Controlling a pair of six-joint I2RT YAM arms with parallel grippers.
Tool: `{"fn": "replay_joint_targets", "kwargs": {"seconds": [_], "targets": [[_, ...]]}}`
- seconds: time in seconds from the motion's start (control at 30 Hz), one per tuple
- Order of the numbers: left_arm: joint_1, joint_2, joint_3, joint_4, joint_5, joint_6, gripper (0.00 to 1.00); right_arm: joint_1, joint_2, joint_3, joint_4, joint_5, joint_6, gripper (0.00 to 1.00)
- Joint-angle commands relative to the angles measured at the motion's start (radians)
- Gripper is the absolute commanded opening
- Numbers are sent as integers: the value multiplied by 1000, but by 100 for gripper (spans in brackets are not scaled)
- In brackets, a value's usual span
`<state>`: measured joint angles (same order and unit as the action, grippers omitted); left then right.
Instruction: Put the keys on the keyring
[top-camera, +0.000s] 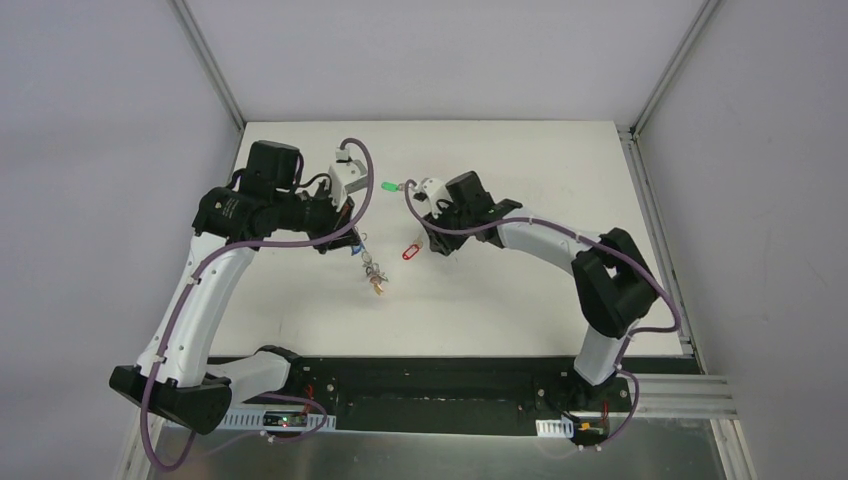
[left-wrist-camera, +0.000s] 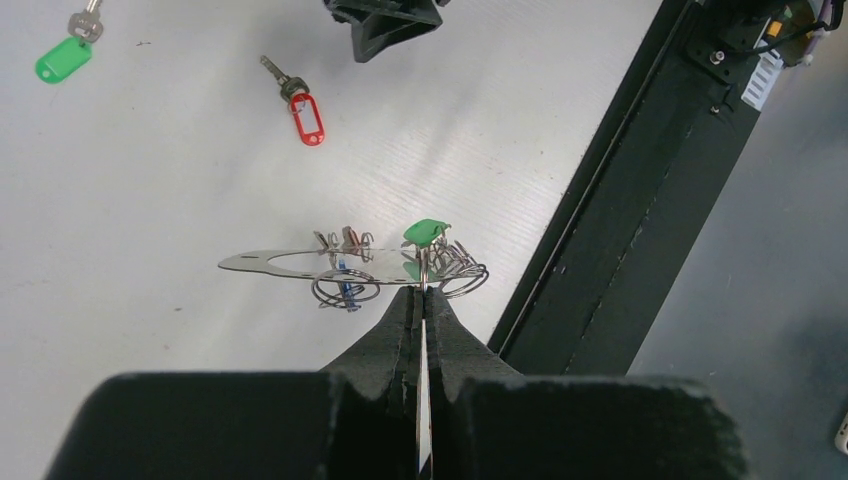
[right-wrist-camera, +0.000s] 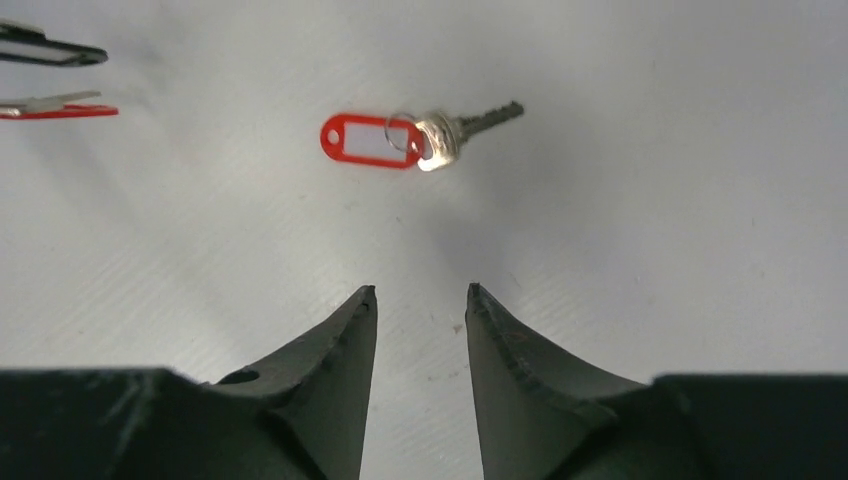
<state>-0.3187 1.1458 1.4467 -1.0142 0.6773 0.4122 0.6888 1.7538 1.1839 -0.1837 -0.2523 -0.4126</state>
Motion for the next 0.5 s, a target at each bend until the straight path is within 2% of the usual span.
{"fn": "replay_joint_targets", "kwargs": {"seconds": [0.0, 0.27, 0.47], "targets": [[8, -41, 9, -33, 51, 64, 0, 42, 93, 134, 19, -41, -109, 42], [9, -81, -17, -59, 38, 63, 0, 84, 273, 318, -55, 0, -224, 44], [9, -91, -17, -75, 31, 67, 0, 107, 313, 353, -84, 32, -273, 44]]}}
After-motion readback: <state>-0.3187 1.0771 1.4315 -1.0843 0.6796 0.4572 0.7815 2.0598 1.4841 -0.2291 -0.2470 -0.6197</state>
